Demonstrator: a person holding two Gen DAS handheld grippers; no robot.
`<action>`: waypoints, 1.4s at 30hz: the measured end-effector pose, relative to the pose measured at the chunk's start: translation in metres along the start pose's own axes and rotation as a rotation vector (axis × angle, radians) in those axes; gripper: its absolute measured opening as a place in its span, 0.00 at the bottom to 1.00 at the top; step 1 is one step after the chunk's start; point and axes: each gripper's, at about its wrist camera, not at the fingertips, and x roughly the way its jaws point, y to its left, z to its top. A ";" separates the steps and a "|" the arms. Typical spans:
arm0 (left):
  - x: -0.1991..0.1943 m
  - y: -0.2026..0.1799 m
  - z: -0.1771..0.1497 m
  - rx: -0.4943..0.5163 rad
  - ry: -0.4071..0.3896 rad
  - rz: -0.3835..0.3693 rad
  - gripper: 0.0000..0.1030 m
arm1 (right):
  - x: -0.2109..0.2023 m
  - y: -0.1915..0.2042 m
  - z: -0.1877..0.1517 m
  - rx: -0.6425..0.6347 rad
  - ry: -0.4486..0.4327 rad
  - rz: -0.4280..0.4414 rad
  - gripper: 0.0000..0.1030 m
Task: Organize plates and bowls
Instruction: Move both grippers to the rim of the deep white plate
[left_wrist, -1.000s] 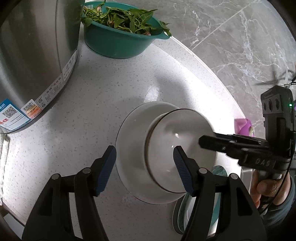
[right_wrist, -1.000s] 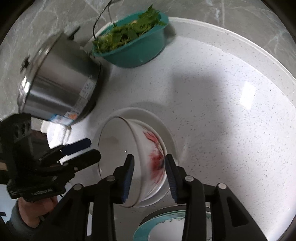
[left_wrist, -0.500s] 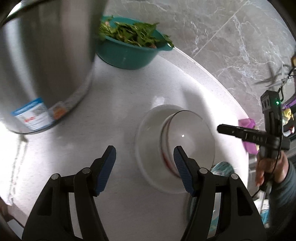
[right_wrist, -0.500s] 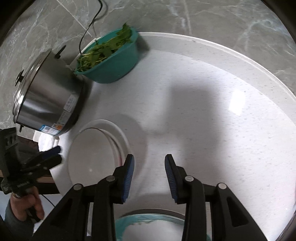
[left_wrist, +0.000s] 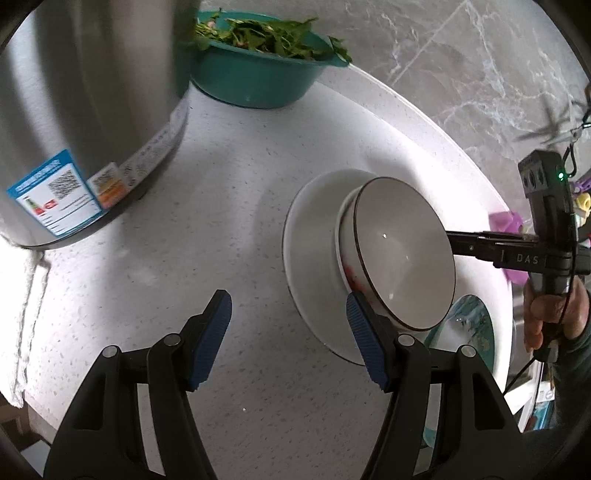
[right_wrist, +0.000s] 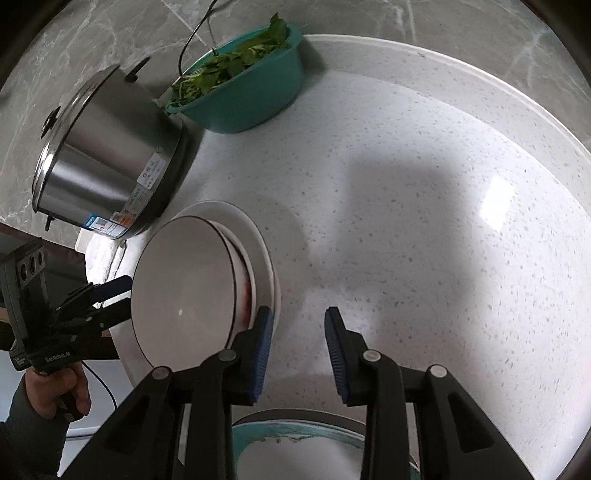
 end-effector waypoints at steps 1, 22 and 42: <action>0.001 -0.001 0.000 0.000 -0.001 0.004 0.61 | 0.001 0.002 0.000 -0.011 0.005 -0.005 0.33; 0.033 0.005 0.007 0.000 0.024 0.086 0.61 | 0.023 0.003 0.004 -0.020 -0.004 0.046 0.30; 0.080 -0.012 0.024 0.006 0.119 0.158 0.61 | 0.042 0.003 0.003 -0.020 0.015 0.071 0.30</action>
